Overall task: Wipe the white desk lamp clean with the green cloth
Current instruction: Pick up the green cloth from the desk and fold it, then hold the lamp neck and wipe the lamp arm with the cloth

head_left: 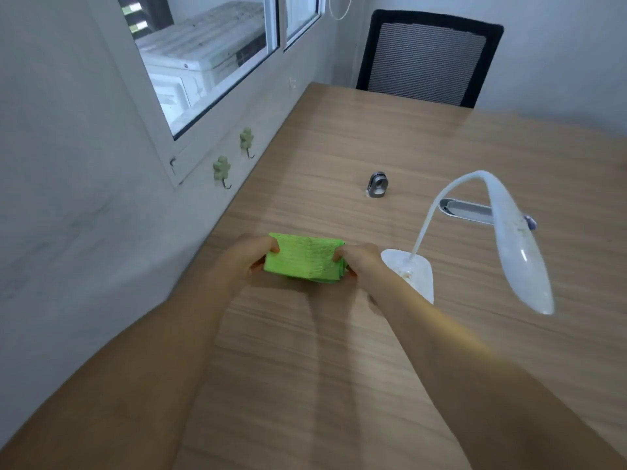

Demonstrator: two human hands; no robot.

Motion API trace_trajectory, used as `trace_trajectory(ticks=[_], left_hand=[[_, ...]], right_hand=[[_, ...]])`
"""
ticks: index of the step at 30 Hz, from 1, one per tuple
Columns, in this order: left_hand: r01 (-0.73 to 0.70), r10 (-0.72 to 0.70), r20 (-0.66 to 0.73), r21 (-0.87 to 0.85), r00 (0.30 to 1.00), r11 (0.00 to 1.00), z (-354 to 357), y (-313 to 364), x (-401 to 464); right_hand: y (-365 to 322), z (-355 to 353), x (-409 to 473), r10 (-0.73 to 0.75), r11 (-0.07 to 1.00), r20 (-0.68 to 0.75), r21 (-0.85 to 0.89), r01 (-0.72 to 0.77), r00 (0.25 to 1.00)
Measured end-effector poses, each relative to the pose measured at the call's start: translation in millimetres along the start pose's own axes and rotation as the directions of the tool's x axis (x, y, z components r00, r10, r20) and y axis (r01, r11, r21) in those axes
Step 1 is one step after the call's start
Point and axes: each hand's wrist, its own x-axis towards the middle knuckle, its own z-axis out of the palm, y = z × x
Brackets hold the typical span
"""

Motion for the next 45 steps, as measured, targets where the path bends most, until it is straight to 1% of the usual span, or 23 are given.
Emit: trace_trajectory(ticks=[2,5,7,9,12,16,18,21,23,25,27,28,32,33,35,37,38,40,42,45], left_hand=[[-0.007,0.007,0.027,-0.018,1.0,1.0,-3,-1,-12],[0.007,-0.01,0.093,0.034,0.996,0.999,-5,0,-36],[-0.002,-0.007,0.142,0.061,0.99,0.998,-5,1,-51],[-0.021,0.003,0.179,0.099,0.984,0.995,-5,3,-64],[-0.044,0.015,0.217,0.132,0.976,0.99,-5,5,-75],[-0.022,-0.025,0.247,0.186,0.969,0.982,-2,7,-91],[-0.009,-0.059,0.277,0.238,0.959,0.971,0,8,-97],[0.009,-0.089,0.322,0.243,0.942,0.97,4,9,-103],[-0.005,-0.085,0.358,0.241,0.93,0.97,7,9,-108],[-0.019,-0.074,0.392,0.227,0.917,0.974,9,8,-112],[-0.018,-0.07,0.424,0.199,0.903,0.98,10,6,-115],[-0.014,-0.065,0.435,0.176,0.898,0.984,11,5,-115],[-0.001,-0.046,0.443,0.104,0.895,0.995,16,3,-117],[-0.005,-0.047,0.446,0.114,0.894,0.994,18,2,-117],[-0.017,-0.057,0.452,0.157,0.89,0.987,22,2,-117],[-0.028,-0.068,0.452,0.201,0.889,0.979,26,1,-116],[-0.033,-0.075,0.455,0.225,0.887,0.974,29,1,-116],[-0.039,-0.094,0.466,0.267,0.88,0.963,37,3,-118],[-0.041,-0.116,0.467,0.312,0.876,0.949,46,7,-120],[-0.042,-0.122,0.41,0.367,0.904,0.929,59,19,-118]], right_hand=[[1,-6,-13,-0.011,0.999,0.018,0.037,0.01,1.0],[4,-18,-34,-0.03,0.993,0.071,0.119,0.021,0.997],[6,-25,-45,-0.016,0.987,0.122,0.161,-0.004,0.992],[9,-32,-56,0.013,0.986,0.178,0.162,-0.043,0.984],[13,-41,-66,-0.005,0.975,0.242,0.218,-0.05,0.97],[17,-53,-77,-0.044,0.937,0.23,0.348,-0.04,0.972],[19,-58,-80,-0.044,0.9,0.203,0.434,-0.049,0.978],[22,-61,-88,-0.009,0.775,0.265,0.612,-0.161,0.964],[27,-62,-92,-0.01,0.717,0.308,0.665,-0.208,0.951],[31,-61,-96,-0.023,0.682,0.328,0.696,-0.225,0.944],[36,-58,-98,-0.034,0.656,0.321,0.722,-0.221,0.947],[39,-56,-97,-0.035,0.665,0.313,0.716,-0.211,0.949],[44,-48,-104,-0.025,0.705,0.41,0.654,-0.274,0.912],[45,-48,-105,-0.04,0.712,0.413,0.651,-0.264,0.91],[47,-51,-106,-0.096,0.737,0.386,0.647,-0.195,0.917],[47,-56,-109,-0.148,0.737,0.346,0.663,-0.13,0.926],[48,-59,-108,-0.149,0.742,0.321,0.662,-0.109,0.935],[52,-67,-106,-0.096,0.743,0.268,0.66,-0.11,0.959],[57,-78,-104,-0.012,0.738,0.242,0.657,-0.155,0.97],[64,-101,-101,0.043,0.733,0.227,0.654,-0.185,0.973]])
